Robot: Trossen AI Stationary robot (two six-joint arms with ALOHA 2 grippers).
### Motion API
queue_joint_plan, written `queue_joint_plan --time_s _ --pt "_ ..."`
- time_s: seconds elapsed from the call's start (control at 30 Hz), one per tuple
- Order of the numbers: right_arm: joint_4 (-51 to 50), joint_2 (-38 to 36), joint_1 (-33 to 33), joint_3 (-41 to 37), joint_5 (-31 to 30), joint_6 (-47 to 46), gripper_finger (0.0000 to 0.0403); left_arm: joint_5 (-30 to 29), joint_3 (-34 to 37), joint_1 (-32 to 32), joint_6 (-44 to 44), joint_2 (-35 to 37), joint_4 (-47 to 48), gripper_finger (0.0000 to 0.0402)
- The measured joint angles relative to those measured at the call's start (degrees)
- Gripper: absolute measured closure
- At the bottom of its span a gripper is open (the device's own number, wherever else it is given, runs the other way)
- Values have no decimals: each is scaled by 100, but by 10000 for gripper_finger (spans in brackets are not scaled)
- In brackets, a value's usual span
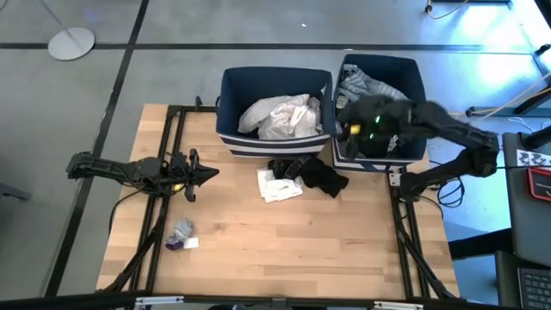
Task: Sort clothes
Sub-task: Put the white underwear into the left blue laundry organizer
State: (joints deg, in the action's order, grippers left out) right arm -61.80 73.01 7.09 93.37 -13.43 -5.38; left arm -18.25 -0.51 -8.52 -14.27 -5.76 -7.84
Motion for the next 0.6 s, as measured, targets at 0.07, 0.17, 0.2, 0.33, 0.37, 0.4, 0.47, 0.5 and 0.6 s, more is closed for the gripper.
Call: queue_joint_plan --time_s 0.07,0.17,0.2,0.33,0.37,0.4,0.47,0.5,0.6 --pt "337 1 -368 -309 -127 13 162 0 1 -1 10 0 0 398" --pt "895 2 -828 -823 -268 140 162 1 0 -1 10 0 0 398" --pt "1092 2 -960 -1001 -300 204 162 0 2 1 9 0 0 398" --pt "1970 4 -1409 -1753 -427 473 162 -1 2 0 -3 0 0 398" --pt "2204 4 -1494 -1937 -428 550 162 0 1 0 8 0 0 398" --pt "2431 4 -1562 -2122 -397 578 162 0 1 1 10 0 0 398" --pt "2876 5 -1685 -2475 -327 592 162 1 0 -1 10 0 0 398" --pt "3094 19 -1725 -2647 -279 611 162 -1 1 1 10 -1 0 398" --pt "3710 108 -1774 -3115 -196 801 162 0 1 0 9 -1 0 398"
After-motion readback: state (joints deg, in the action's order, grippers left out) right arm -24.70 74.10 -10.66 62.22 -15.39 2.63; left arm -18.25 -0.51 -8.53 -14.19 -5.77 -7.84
